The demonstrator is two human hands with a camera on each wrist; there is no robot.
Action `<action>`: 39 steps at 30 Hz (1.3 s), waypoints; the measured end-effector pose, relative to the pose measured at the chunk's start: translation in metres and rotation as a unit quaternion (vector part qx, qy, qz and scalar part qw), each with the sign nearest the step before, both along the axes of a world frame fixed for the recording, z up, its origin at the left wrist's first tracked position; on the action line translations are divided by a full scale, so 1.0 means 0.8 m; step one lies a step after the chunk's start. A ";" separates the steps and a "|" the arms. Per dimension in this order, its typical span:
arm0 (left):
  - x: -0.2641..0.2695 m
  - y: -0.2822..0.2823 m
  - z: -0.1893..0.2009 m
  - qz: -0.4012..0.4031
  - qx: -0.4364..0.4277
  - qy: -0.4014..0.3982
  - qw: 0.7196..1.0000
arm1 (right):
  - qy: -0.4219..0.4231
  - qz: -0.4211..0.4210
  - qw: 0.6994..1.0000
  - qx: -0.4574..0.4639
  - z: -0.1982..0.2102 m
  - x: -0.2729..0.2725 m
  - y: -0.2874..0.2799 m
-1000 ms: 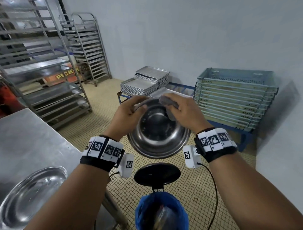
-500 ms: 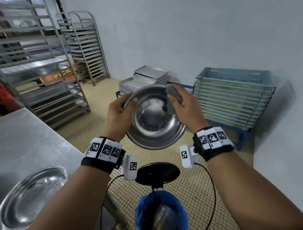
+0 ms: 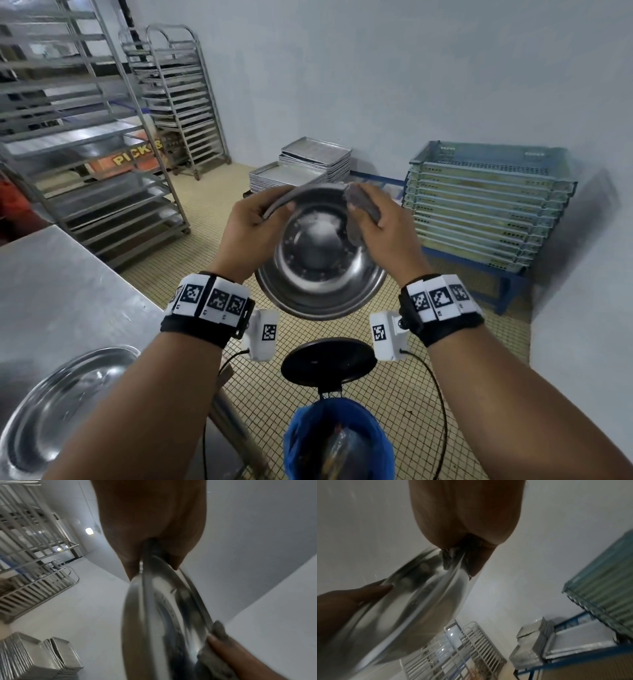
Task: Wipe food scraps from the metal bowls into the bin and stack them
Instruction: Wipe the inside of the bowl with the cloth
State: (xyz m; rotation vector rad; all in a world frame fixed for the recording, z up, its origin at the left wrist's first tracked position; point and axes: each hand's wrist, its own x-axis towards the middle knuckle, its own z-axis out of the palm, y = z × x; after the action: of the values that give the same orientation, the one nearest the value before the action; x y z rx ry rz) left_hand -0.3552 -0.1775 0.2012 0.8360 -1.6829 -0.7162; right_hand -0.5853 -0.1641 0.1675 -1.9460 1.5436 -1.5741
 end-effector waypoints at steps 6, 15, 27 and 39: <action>-0.006 0.016 -0.018 0.031 0.014 0.041 0.999 | -0.029 -0.026 0.999 0.030 -0.015 -0.002 0.006; -0.005 0.008 -0.020 0.095 0.040 0.111 0.988 | -0.121 -0.044 0.992 0.012 -0.019 0.013 0.007; -0.004 0.005 -0.031 0.231 0.033 0.074 0.970 | -0.068 -0.123 0.989 -0.043 -0.026 0.024 0.007; -0.042 0.008 -0.009 0.076 0.406 0.382 0.827 | 0.138 -0.031 0.976 -0.168 -0.076 0.059 0.026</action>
State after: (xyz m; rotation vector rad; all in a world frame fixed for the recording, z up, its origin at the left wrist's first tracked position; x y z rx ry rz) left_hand -0.3888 -0.1708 0.1940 1.0382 -0.5369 -1.4628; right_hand -0.5379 -0.1434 0.1064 -2.4089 1.5287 -1.7462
